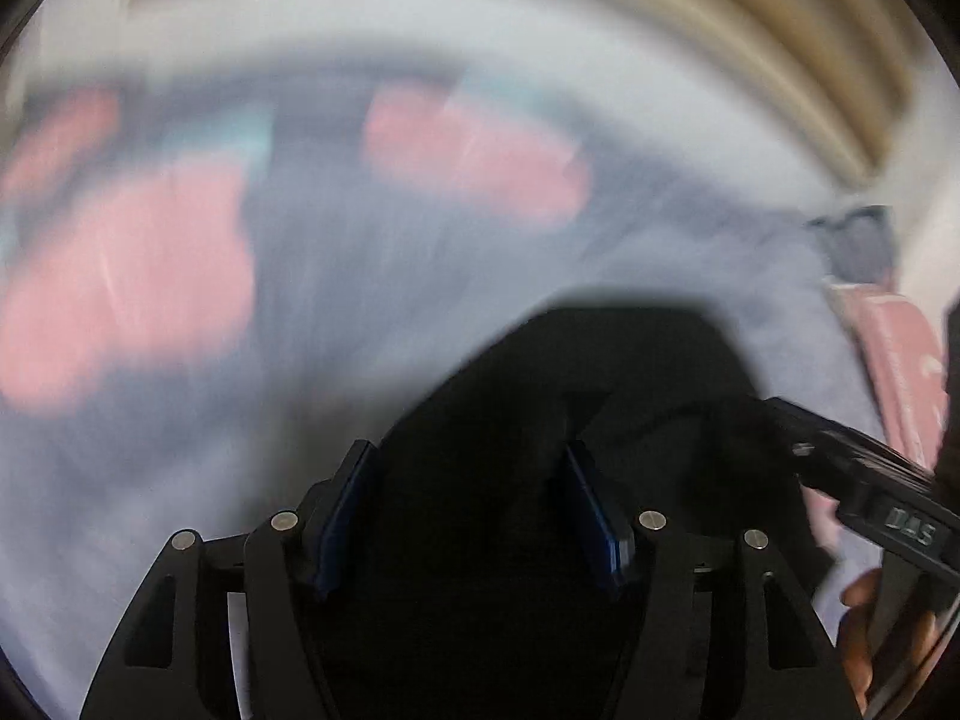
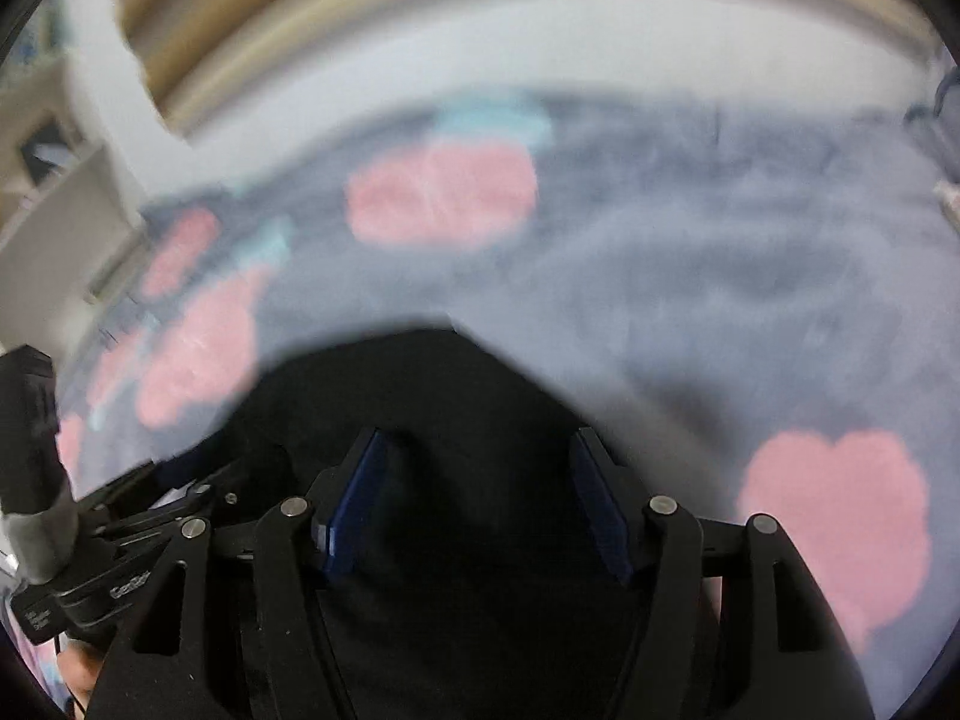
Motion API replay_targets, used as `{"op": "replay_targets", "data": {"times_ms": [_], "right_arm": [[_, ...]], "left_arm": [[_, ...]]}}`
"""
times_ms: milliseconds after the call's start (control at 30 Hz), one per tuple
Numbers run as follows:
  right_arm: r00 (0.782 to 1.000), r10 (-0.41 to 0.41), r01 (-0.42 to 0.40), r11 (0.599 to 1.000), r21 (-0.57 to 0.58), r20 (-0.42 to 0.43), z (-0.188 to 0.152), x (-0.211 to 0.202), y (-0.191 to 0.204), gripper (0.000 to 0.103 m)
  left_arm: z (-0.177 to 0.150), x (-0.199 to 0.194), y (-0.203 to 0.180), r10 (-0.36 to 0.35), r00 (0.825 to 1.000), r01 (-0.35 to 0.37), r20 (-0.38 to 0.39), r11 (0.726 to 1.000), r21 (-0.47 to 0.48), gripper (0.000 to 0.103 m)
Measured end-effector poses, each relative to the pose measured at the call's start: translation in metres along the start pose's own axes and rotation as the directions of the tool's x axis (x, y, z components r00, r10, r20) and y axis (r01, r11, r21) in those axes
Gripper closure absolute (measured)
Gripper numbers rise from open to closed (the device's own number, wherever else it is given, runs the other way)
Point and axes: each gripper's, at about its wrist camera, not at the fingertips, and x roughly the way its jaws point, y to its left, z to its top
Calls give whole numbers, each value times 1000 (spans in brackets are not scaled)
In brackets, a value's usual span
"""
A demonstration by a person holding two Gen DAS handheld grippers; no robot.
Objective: Fold large clothes
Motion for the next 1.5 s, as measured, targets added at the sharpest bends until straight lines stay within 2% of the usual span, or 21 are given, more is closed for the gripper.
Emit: {"op": "replay_targets", "data": {"times_ms": [33, 67, 167, 333, 433, 467, 567, 667, 767, 867, 900, 933, 1033, 1133, 1267, 1300, 1367, 1400, 1433, 1467, 1500], "right_arm": [[999, -9, 9, 1000, 6, -37, -6, 14, -3, 39], [998, -5, 6, 1000, 8, -68, -10, 27, -6, 39], [999, 15, -14, 1000, 19, -43, -17, 35, -17, 39], [1000, 31, -31, 999, -31, -3, -19, -6, -9, 39], [999, 47, -46, 994, -95, 5, -30, -46, -5, 39], [999, 39, -39, 992, -116, -2, -34, -53, -5, 39], [996, -5, -7, 990, -144, -88, -52, -47, -10, 39], [982, -21, -5, 991, -137, -187, -69, -13, -19, 39], [988, -15, -11, 986, -167, -153, -66, -20, -14, 37], [995, 45, -62, 979, -195, -92, -56, -46, -15, 36], [996, 59, -72, 978, -196, -72, -52, -54, -17, 31], [996, 68, -78, 979, -190, -57, -48, -60, -21, 27], [997, 77, -77, 985, -155, -8, -34, -68, -33, 27], [994, 103, -100, 990, -102, 28, -21, -64, -46, 24], [993, 92, -95, 994, -48, -68, -10, -21, -59, 24], [993, 80, -84, 995, -50, -86, -12, -11, -59, 24], [987, 101, -106, 994, -39, -123, -18, 4, -63, 23], [979, 135, -141, 990, -27, -151, -20, 9, -63, 24], [970, 166, -170, 985, -7, -180, -23, 15, -64, 26], [966, 183, -185, 983, 2, -185, -24, 17, -65, 31], [965, 191, -196, 981, -11, -180, -24, 18, -65, 45]], "left_arm": [[-4, 13, 11, -29, 999, 27, -38, 999, -37, 36], [-4, 14, 19, -63, 998, 62, -27, 996, -57, 36], [-5, 9, 17, -65, 998, 65, -2, 997, -33, 36], [-12, -23, 3, -31, 998, 30, 51, 999, 35, 36], [-30, -58, -9, 11, 997, -22, 73, 988, 156, 36], [-37, -66, -9, 35, 998, -42, 45, 983, 178, 36], [-45, -58, 0, 2, 999, 5, -49, 989, 146, 36], [-51, -31, 7, 65, 992, -48, -111, 988, 149, 36], [-51, -48, 7, 20, 998, -9, -56, 982, 190, 36], [-42, -82, 14, -86, 996, 81, 16, 972, 222, 36], [-36, -91, 17, -114, 993, 104, 34, 969, 222, 35], [-28, -96, 20, -136, 990, 126, 34, 968, 217, 35], [-8, -93, 26, -189, 982, 183, 13, 964, 194, 35], [10, -74, 31, -184, 983, 179, 14, 971, 157, 35], [16, -29, 31, -183, 981, 188, -71, 979, 78, 35], [14, -23, 32, -204, 975, 210, -83, 976, 59, 35], [9, -11, 37, -302, 948, 304, -98, 953, 10, 35], [6, -8, 37, -318, 943, 320, -96, 947, 4, 35], [5, -5, 35, -312, 945, 315, -97, 949, 15, 35], [4, -6, 33, -302, 949, 306, -93, 951, 32, 40], [2, -9, 27, -284, 955, 290, -90, 954, 71, 61]]}}
